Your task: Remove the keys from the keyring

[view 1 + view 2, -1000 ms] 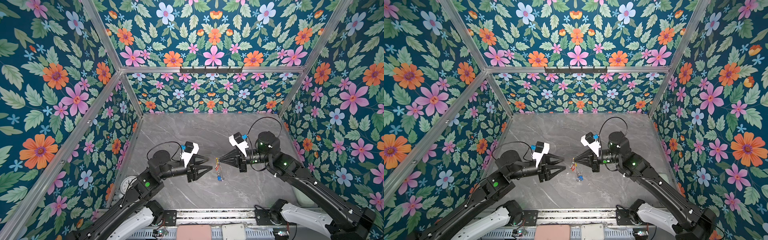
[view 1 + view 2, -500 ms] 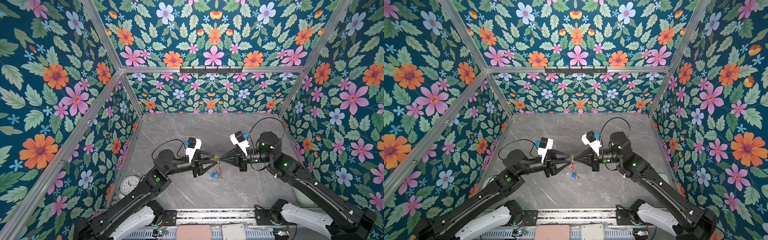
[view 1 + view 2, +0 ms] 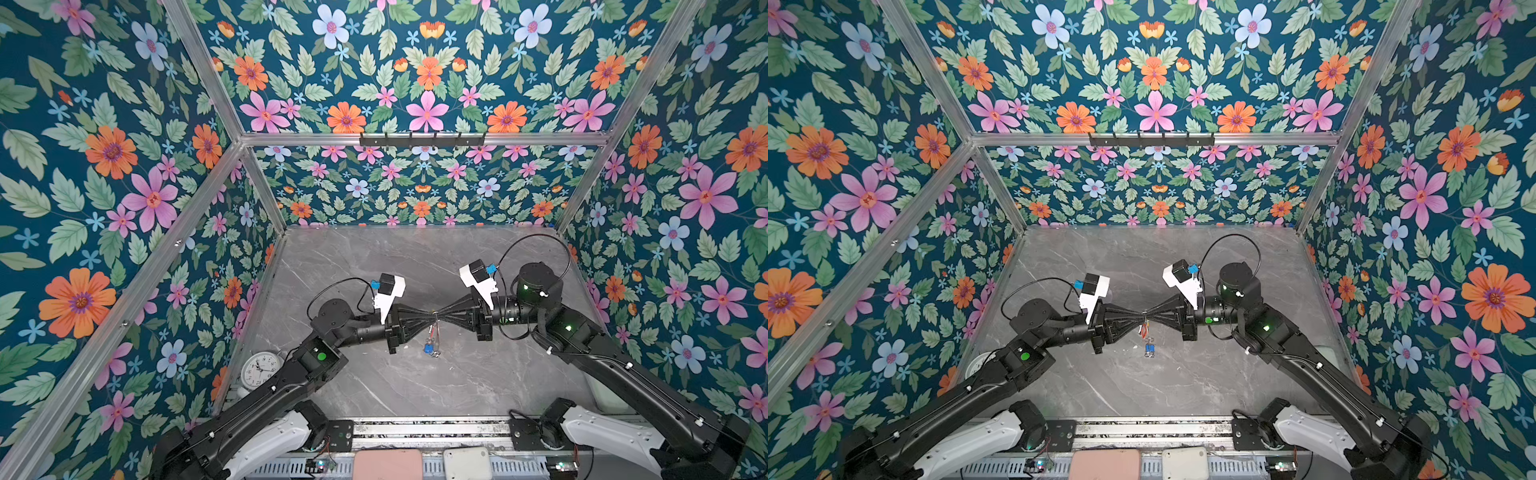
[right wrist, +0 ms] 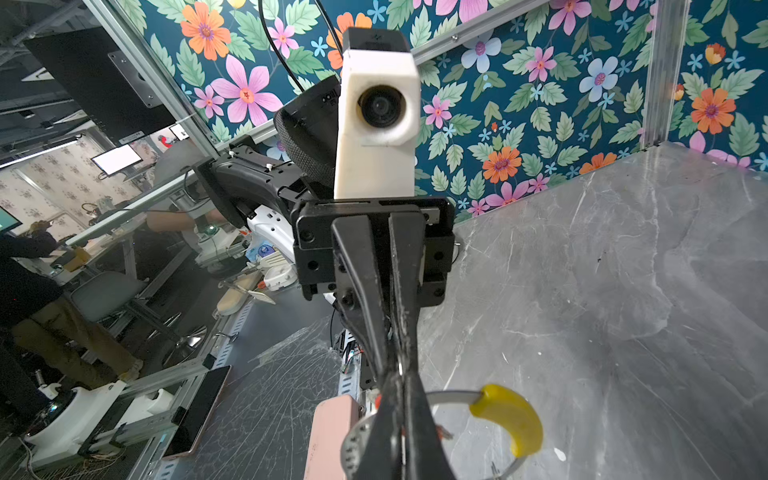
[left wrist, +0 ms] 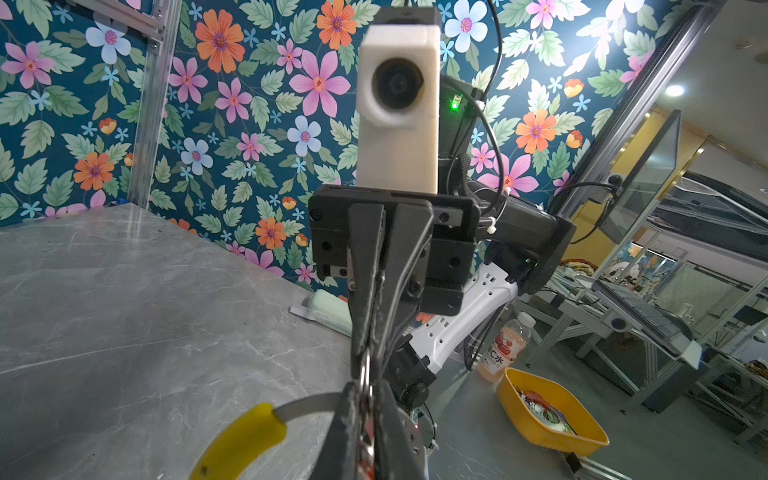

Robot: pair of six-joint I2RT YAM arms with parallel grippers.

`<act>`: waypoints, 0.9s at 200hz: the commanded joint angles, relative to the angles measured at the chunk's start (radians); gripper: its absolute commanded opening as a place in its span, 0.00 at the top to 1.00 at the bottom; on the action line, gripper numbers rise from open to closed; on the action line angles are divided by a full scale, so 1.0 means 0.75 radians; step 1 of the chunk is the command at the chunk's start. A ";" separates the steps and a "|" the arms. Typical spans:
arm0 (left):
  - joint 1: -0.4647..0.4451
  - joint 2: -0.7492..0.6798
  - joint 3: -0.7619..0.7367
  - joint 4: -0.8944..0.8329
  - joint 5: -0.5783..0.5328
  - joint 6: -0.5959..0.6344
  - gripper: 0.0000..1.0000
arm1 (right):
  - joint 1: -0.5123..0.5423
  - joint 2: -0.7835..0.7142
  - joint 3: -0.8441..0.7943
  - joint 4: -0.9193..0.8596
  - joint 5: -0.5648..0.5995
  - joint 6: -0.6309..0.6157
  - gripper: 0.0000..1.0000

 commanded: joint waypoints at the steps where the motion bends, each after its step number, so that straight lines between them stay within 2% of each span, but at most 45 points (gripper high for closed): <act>1: 0.000 -0.003 -0.002 0.068 0.024 -0.011 0.96 | 0.001 -0.001 0.000 0.057 0.013 0.007 1.00; 8: -0.001 -0.004 -0.002 0.068 0.024 -0.014 1.00 | 0.000 0.000 -0.002 0.058 0.014 0.006 1.00; 47: 0.000 -0.028 0.028 -0.015 0.023 0.013 1.00 | -0.001 -0.008 -0.017 0.050 0.046 0.017 1.00; 64: -0.001 -0.037 0.089 -0.194 0.000 0.088 1.00 | 0.001 -0.021 -0.019 0.018 0.101 0.034 0.70; 82: 0.000 -0.031 0.167 -0.402 -0.020 0.169 1.00 | 0.000 -0.045 -0.031 -0.026 0.144 0.022 0.58; 104: 0.000 0.002 0.280 -0.665 -0.050 0.274 1.00 | -0.003 -0.084 -0.068 -0.062 0.206 -0.005 0.55; 130: 0.001 0.082 0.427 -0.970 -0.094 0.398 1.00 | -0.028 -0.079 -0.057 -0.125 0.198 -0.042 0.54; 180: -0.002 0.236 0.687 -1.420 -0.180 0.594 1.00 | -0.033 -0.069 -0.047 -0.215 0.228 -0.097 0.53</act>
